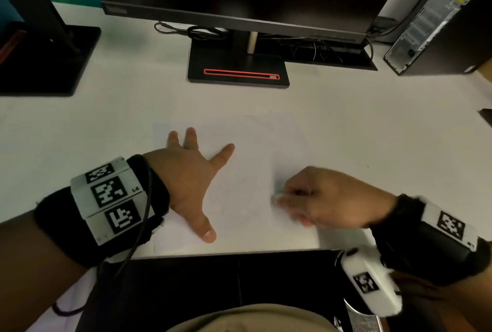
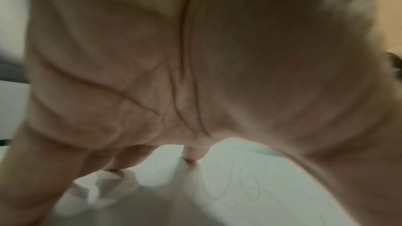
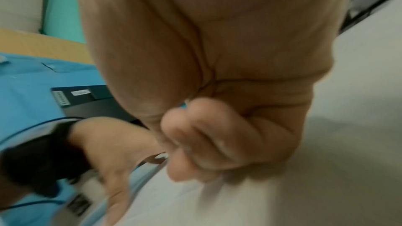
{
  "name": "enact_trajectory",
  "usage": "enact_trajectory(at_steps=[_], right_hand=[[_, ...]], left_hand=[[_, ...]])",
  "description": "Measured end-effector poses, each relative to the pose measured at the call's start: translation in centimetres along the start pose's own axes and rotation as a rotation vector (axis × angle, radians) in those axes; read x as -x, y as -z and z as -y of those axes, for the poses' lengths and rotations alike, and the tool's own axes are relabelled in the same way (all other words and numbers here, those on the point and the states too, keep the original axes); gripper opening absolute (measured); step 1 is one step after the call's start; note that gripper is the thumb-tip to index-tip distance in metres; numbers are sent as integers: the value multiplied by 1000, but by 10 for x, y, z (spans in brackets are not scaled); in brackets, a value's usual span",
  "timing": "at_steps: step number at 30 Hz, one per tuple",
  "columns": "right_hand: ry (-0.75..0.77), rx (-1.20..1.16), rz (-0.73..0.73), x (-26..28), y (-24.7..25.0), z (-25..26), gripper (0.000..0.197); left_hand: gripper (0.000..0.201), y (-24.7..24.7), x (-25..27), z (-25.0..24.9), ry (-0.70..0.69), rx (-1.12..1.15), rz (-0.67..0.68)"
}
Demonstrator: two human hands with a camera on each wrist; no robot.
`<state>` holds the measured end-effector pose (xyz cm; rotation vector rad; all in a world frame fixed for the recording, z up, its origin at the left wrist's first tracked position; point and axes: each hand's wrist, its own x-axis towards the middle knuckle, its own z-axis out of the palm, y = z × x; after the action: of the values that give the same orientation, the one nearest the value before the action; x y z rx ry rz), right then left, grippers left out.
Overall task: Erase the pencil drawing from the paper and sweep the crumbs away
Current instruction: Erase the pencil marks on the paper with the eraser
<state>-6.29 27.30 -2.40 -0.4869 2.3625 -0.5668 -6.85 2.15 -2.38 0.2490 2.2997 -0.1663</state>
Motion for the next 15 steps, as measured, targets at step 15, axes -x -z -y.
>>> enact_trajectory(at_steps=[15], right_hand=[[18,22,-13,-11,-11,18,43]], left_hand=[[160,0,-3,0,7,10,-13]])
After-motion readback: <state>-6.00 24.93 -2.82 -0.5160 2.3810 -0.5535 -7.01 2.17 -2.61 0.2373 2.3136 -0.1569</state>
